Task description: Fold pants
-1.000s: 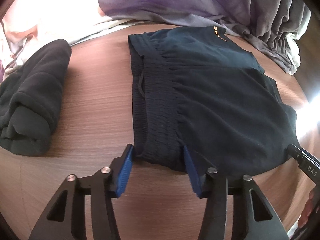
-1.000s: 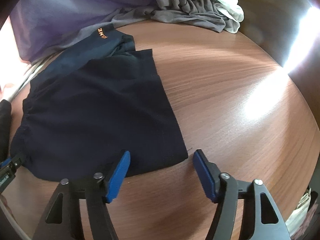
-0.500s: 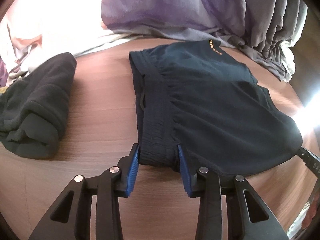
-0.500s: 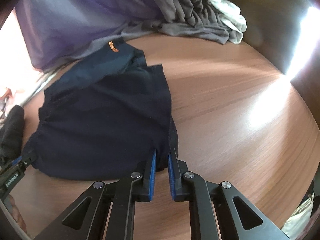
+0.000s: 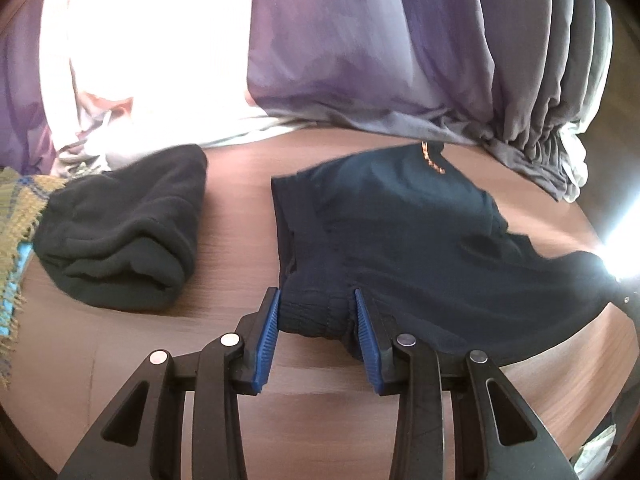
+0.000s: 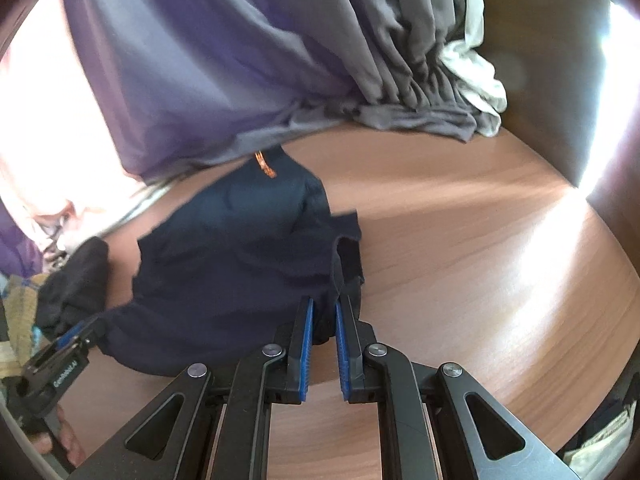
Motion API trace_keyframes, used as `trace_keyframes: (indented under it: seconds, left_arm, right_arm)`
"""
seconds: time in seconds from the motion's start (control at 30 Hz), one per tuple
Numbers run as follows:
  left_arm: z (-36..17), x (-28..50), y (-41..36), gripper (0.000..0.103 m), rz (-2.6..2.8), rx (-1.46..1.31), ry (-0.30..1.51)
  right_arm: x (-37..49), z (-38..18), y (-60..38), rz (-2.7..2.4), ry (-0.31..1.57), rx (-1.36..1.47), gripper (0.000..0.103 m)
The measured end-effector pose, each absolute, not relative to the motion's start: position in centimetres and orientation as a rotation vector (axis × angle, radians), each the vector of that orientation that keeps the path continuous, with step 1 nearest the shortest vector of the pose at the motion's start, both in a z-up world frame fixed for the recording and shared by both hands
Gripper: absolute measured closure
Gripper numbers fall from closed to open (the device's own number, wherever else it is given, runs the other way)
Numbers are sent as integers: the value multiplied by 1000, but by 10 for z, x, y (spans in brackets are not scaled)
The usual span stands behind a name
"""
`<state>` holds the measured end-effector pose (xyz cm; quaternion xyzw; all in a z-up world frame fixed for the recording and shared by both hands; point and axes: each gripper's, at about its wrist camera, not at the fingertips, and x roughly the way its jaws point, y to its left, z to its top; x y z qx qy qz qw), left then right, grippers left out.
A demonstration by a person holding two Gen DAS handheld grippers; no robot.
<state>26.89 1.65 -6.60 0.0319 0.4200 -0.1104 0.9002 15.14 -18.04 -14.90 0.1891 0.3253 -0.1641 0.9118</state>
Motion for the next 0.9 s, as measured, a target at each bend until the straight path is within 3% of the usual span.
trace_keyframes:
  seconds: [0.5,0.73,0.87,0.9]
  left_arm:
    - [-44,300,20,66,-189,17,835]
    - [-46,300,14,66,-184,40,843]
    - [-51,295,10,66,-189,62,854]
    - [-53,295,10,66,-189,66,861]
  right_arm:
    - [202,-101,-187,-249,531,328,99]
    - [218,-109,-192,-219,577,313,99]
    - [213,-128,-198,-227,656,353,96]
    - [214,-132,-200,-229,674,359,89]
